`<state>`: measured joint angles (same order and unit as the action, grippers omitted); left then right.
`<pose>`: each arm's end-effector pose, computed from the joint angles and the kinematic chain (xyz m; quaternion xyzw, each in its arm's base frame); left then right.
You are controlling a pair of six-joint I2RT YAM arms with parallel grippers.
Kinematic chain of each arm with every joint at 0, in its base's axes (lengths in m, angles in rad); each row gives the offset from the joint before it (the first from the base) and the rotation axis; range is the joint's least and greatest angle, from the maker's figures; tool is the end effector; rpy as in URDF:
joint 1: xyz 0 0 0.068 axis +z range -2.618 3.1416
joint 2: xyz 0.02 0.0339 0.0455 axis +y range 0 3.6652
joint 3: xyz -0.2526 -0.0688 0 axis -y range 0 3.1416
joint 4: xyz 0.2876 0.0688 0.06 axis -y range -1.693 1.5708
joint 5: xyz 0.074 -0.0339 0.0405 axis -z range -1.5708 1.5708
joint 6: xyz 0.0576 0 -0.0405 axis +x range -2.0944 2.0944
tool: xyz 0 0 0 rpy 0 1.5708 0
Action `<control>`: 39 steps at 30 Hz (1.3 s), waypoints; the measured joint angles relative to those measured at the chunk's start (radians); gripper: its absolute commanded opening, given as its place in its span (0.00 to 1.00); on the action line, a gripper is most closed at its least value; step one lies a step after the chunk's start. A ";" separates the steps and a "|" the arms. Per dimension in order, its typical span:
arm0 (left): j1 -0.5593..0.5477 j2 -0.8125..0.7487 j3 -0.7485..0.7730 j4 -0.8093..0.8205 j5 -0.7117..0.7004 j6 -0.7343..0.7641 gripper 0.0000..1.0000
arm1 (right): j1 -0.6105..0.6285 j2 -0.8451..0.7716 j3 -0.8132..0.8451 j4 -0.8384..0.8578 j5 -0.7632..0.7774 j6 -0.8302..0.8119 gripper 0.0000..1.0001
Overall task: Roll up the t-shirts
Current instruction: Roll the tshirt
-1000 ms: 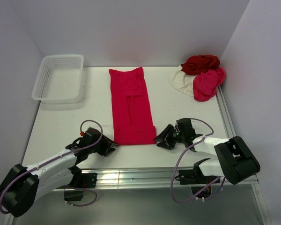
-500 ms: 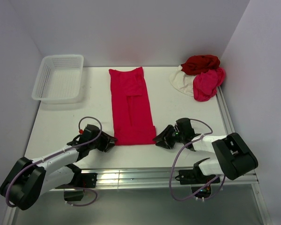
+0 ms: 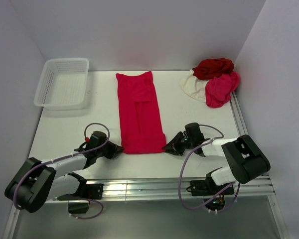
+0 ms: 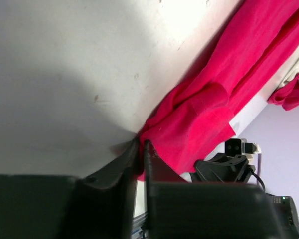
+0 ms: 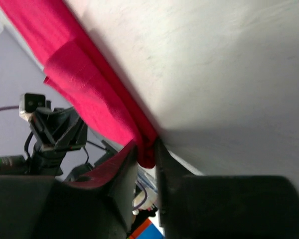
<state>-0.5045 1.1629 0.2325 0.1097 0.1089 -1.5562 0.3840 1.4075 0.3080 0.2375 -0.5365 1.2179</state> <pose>0.1977 -0.1163 0.0546 -0.4491 0.8136 -0.3397 0.1448 0.2146 0.1185 0.0400 0.2821 0.8641 0.4133 0.0544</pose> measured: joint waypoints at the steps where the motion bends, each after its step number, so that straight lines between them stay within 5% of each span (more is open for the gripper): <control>1: 0.000 0.015 0.006 0.006 0.000 0.000 0.00 | 0.000 0.005 0.006 -0.007 0.004 -0.004 0.21; 6: 0.000 0.101 0.069 0.015 0.005 0.007 0.00 | 0.003 0.026 0.056 -0.085 0.030 -0.030 0.00; 15: -0.017 0.071 0.108 -0.137 0.025 0.003 0.00 | 0.005 0.028 0.191 -0.364 0.087 -0.173 0.00; 25: -0.182 0.040 0.110 -0.262 0.121 -0.128 0.00 | 0.005 -0.008 0.225 -0.596 0.075 -0.246 0.00; 39: -0.217 -0.246 0.058 -0.527 0.156 -0.299 0.00 | 0.006 -0.007 0.440 -0.935 0.104 -0.350 0.00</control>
<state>-0.7216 0.9165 0.2901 -0.4171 0.2646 -1.8553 0.3904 1.4002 0.7483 -0.6979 -0.4324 0.8680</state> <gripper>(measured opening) 0.021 0.024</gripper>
